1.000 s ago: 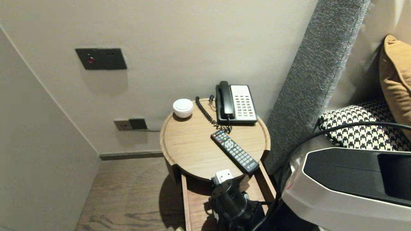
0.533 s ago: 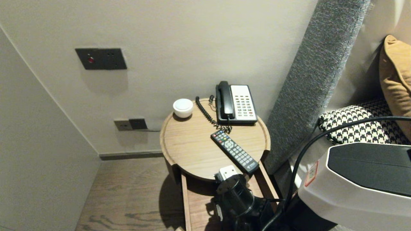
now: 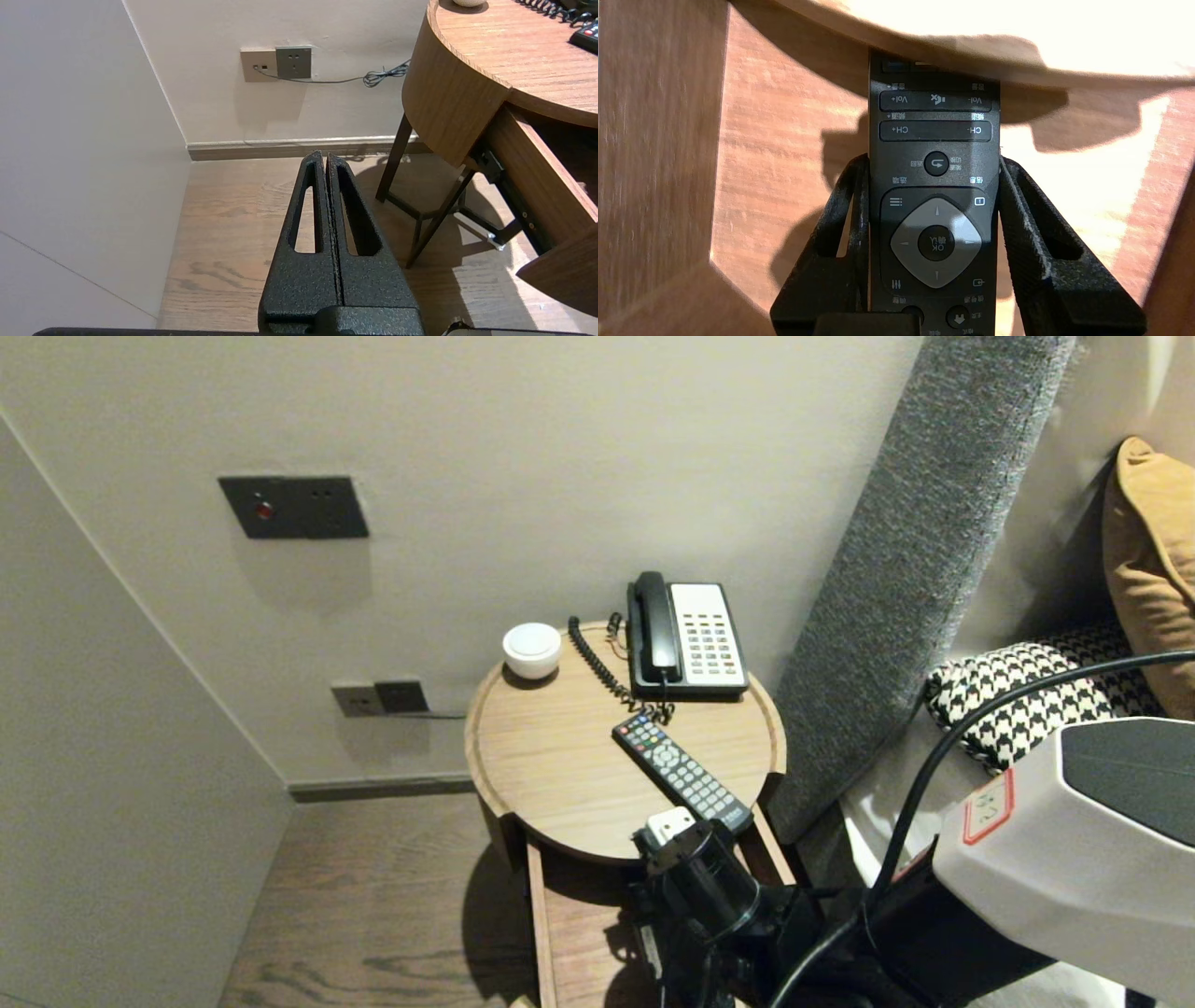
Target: Take the remote control out of the drawer one by one and place them on the table
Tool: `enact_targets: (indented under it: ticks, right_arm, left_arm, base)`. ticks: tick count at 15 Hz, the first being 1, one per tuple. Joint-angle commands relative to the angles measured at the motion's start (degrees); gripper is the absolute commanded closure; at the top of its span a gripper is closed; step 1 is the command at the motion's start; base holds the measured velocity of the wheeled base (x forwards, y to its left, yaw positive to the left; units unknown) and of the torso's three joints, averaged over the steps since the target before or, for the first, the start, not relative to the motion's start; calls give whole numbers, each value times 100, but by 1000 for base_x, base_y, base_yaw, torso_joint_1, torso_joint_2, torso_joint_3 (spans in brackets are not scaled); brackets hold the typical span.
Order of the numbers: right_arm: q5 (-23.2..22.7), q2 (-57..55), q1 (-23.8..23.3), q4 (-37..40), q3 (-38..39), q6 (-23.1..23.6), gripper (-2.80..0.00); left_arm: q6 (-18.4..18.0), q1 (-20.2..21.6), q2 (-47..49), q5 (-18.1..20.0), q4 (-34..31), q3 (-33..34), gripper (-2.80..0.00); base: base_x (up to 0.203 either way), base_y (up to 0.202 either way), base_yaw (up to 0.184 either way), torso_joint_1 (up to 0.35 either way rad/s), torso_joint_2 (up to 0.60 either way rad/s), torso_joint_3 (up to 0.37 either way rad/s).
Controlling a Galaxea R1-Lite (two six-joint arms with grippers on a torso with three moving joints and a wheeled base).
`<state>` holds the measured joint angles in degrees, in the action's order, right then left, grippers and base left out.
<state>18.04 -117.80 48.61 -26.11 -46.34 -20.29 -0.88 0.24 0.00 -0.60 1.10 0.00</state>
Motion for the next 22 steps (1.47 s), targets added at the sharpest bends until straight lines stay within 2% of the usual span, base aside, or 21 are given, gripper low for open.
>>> enact_targets:
  ticks: [1,4,8,14,18,22]
  right_arm:
    - [-62,172,-50,247,-81,-11,0]
    - [-443,223,-96,877,-353,46,0]
    - [-592,191,-220,1647,-777,559,0]
    - [-1127,19,-430,3046,-1847,798,0]
    - [-1206,-264,-507,3537,-2292,1130,0]
    - [-1201,-252,-506,4382,-2662,1088,0]
  left_arm:
    - [0,2,0,-2,5,0,0]
    - [0,2,0,-2,5,0,0]
    - [0,2,0,-2,5,0,0]
    - [0,2,0,-2,5,0,0]
    - [0,2,0,-2,5,0,0]
    - [0,2,0,-2,5,0,0]
  base:
    - [0,0,0,0,0,0]
    - [0,0,0,0,0,0]
    - [0,0,0,0,0,0]
    - [0,0,0,0,0,0]
    - [0,0,0,0,0,0]
    - [0,0,0,0,0,0]
